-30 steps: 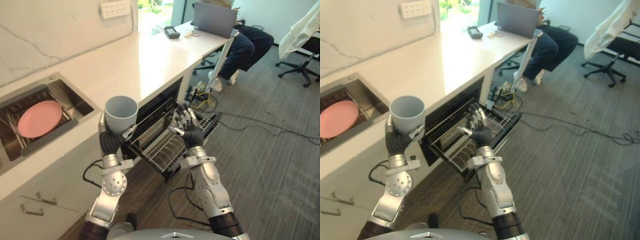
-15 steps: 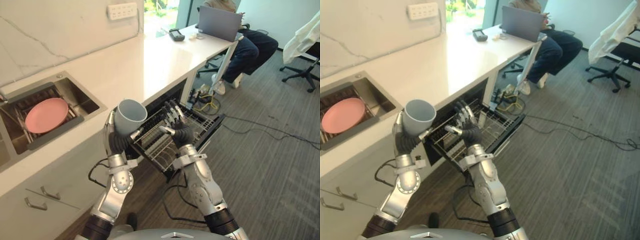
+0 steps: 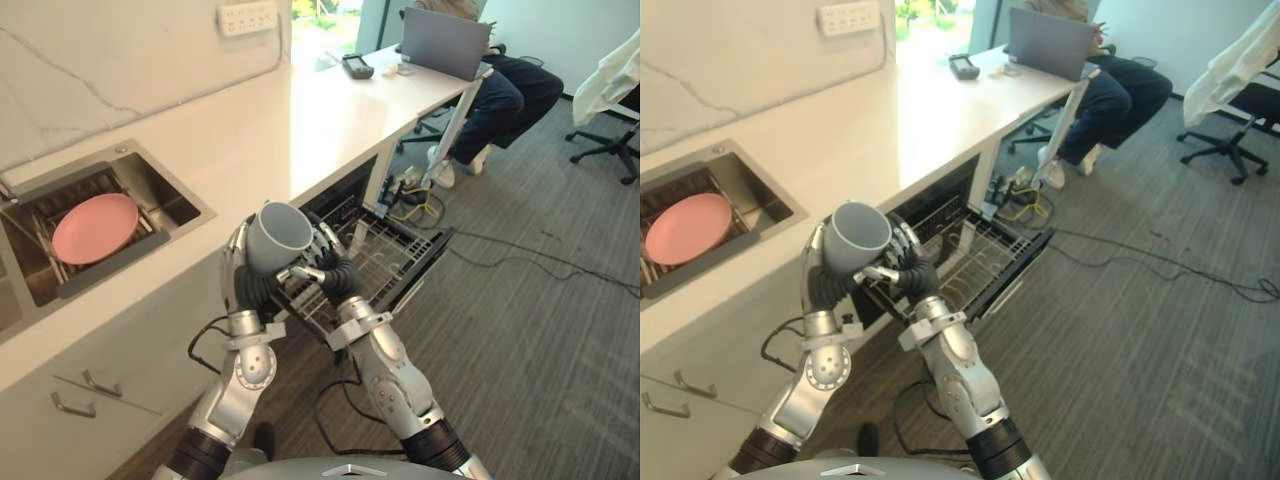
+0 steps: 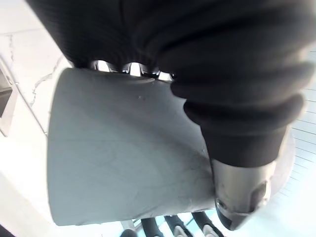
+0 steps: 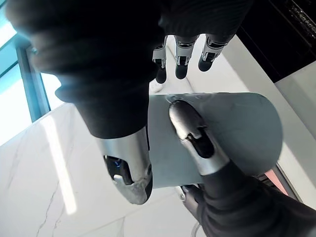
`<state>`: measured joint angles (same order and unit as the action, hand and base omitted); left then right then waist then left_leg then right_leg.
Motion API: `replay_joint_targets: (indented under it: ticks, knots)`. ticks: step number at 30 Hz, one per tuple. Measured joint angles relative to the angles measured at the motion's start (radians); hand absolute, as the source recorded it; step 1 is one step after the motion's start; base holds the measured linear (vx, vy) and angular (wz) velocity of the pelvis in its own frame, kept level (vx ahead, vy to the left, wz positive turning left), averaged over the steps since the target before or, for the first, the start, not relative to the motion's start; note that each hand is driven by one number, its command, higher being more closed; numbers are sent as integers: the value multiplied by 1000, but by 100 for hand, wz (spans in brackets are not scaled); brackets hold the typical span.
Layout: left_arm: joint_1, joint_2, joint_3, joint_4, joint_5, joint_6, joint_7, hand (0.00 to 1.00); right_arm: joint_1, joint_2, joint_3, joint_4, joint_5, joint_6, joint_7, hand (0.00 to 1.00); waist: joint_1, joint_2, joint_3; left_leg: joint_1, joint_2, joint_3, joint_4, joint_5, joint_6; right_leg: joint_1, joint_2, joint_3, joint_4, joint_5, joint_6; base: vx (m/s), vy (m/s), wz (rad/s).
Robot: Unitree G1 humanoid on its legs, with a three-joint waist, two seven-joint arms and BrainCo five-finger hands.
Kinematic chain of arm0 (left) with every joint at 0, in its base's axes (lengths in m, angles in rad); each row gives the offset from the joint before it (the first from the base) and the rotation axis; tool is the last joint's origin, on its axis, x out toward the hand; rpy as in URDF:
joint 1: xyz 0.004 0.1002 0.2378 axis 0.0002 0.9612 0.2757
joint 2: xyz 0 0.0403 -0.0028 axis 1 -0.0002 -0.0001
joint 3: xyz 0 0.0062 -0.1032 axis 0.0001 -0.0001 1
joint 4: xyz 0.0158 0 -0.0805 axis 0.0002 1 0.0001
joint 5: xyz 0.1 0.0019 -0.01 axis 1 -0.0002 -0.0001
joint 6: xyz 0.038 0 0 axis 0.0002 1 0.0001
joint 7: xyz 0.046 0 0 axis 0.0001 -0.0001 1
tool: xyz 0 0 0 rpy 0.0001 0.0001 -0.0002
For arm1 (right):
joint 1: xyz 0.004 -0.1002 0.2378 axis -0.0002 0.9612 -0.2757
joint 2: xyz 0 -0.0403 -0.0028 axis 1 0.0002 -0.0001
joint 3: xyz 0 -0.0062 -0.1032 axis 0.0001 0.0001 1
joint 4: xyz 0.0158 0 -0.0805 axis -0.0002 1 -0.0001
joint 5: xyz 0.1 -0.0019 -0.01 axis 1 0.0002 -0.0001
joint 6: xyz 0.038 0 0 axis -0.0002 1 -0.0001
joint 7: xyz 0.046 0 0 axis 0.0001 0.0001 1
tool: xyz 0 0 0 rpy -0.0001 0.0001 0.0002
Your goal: Walk over to the sink, pick up the cup, carry it to the dishwasher, place the cup inside the dishwasher, then close the dishwasher door
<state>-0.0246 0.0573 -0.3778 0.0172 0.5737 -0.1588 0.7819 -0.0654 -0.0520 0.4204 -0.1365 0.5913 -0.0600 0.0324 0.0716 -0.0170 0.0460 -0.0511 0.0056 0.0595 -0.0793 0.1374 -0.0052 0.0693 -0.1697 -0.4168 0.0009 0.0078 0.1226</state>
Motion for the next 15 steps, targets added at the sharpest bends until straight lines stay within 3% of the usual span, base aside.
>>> replay_joint_targets:
  ticks: [15]
  knots:
    - [-6,3,-23,0,1,0,-15,100,-1,-2,41,9,13,4,-60,0,8,7,-29,-2,0,-8,-6,1,-8,0,0,-7,-5,-2,-6,-16,6,1]
